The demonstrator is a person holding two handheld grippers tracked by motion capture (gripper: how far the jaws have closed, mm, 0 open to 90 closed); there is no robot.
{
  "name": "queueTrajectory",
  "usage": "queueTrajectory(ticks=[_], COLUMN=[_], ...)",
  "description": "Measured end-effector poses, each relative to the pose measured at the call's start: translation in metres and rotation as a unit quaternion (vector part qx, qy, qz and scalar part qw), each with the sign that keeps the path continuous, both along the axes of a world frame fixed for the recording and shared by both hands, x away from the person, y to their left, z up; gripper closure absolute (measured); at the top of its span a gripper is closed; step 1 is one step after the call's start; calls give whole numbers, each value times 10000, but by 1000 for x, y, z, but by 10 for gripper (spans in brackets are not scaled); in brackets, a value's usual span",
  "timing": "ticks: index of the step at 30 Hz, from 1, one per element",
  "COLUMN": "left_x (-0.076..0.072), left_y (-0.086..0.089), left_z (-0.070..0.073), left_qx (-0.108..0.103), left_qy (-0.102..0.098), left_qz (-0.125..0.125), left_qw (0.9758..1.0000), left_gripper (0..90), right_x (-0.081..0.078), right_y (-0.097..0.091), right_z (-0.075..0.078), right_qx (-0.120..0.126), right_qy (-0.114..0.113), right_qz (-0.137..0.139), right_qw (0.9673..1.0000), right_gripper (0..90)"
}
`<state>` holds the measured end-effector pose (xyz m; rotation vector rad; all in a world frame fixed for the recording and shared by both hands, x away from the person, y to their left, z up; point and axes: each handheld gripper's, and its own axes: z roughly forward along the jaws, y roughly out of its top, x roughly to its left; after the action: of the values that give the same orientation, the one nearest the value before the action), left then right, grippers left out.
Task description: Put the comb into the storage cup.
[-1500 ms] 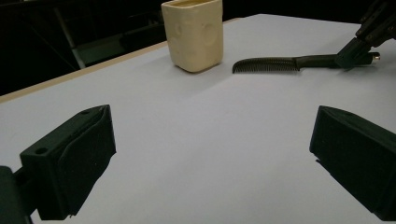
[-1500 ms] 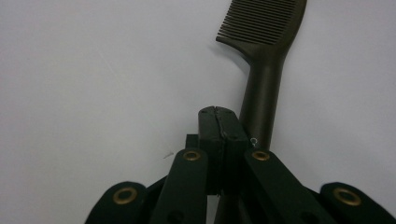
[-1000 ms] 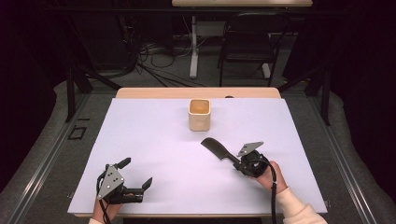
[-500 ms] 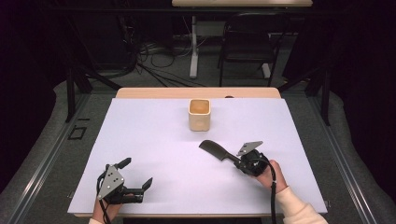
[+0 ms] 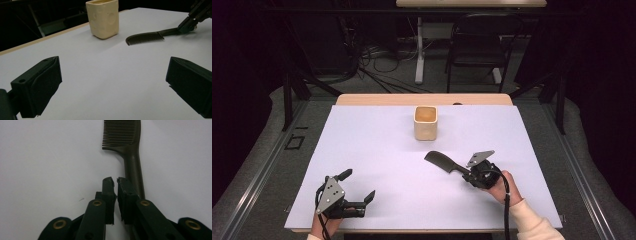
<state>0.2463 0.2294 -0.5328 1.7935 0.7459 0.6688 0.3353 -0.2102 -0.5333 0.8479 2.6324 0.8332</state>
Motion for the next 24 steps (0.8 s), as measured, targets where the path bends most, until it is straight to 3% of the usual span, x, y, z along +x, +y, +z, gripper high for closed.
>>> queueTrajectory(ticks=[12, 24], left_x=[0, 0], left_y=[0, 0], left_z=[0, 0], left_qx=[1, -5], left_qy=[-18, -17], left_qz=[9, 5], left_qw=[10000, 10000], left_gripper=[2, 2], right_x=[-6, -5], right_y=[2, 6], right_z=[16, 26], right_qx=[-73, -288], right_qy=[15, -70], right_qz=[122, 173], right_qw=[9999, 9994], right_gripper=[619, 338])
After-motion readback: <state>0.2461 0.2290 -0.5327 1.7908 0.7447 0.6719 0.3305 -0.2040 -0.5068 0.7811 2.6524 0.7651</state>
